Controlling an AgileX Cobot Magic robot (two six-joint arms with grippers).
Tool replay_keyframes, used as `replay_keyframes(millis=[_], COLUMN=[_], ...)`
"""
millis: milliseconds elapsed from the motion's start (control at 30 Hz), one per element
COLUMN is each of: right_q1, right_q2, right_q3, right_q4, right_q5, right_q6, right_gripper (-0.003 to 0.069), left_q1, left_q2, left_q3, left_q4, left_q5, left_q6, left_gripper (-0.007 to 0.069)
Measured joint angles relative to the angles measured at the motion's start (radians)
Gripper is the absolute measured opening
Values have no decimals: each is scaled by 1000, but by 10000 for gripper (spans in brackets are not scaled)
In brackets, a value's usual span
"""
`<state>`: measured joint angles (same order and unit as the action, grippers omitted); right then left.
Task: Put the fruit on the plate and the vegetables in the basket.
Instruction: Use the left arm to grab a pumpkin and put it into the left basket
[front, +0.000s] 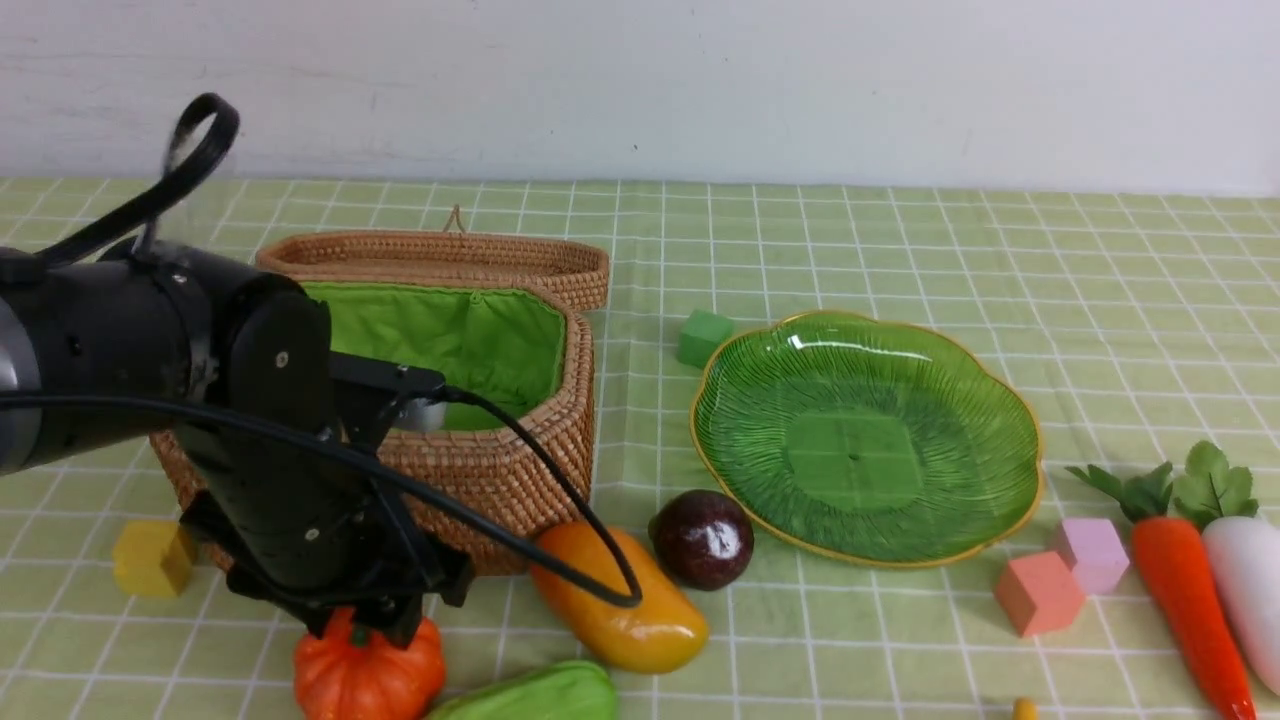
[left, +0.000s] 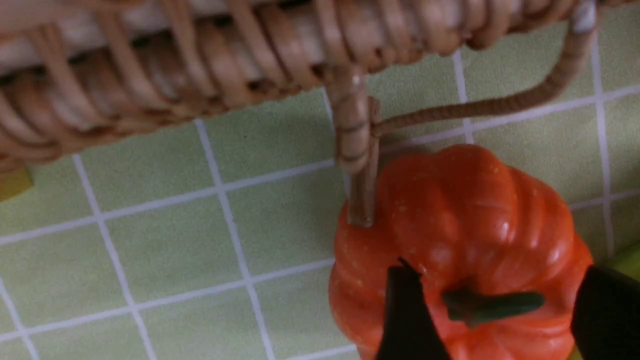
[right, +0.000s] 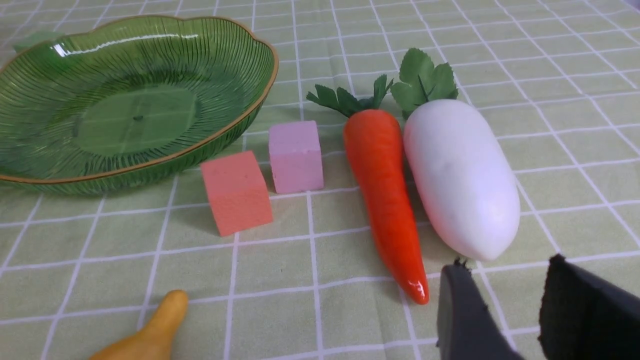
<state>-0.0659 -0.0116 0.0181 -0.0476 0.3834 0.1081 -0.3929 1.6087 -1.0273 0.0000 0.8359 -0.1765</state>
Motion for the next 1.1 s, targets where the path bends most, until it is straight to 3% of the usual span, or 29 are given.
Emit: replay_keyframes(millis=[167,267,333,567,733,900,1100], right_q1=[0,0,0,0,0,0,0], right_q2=[0,0,0,0,0,0,0], right_q3=[0,0,0,0,0,0,0], right_q4=[0,0,0,0,0,0,0], right_q5=[0,0,0,0,0,0,0], right_q6=[0,0,0,0,0,0,0], right_gripper=[240,240,240,240,240,240,240], left_q1=[0,0,0,-1,0,64,172], left_q2=[1,-1,-21,-190,-250,-211,-42], left_q3=[-1,-1,-1,-75,-250,-418,-511], left_q4=[0,0,0,-24,103,205,229], left_q5=[-20,6,32,225,302,225,145], left_q6=[0,0,10,109,119,78,-38], left_gripper=[211,54,15,15,15,15,15])
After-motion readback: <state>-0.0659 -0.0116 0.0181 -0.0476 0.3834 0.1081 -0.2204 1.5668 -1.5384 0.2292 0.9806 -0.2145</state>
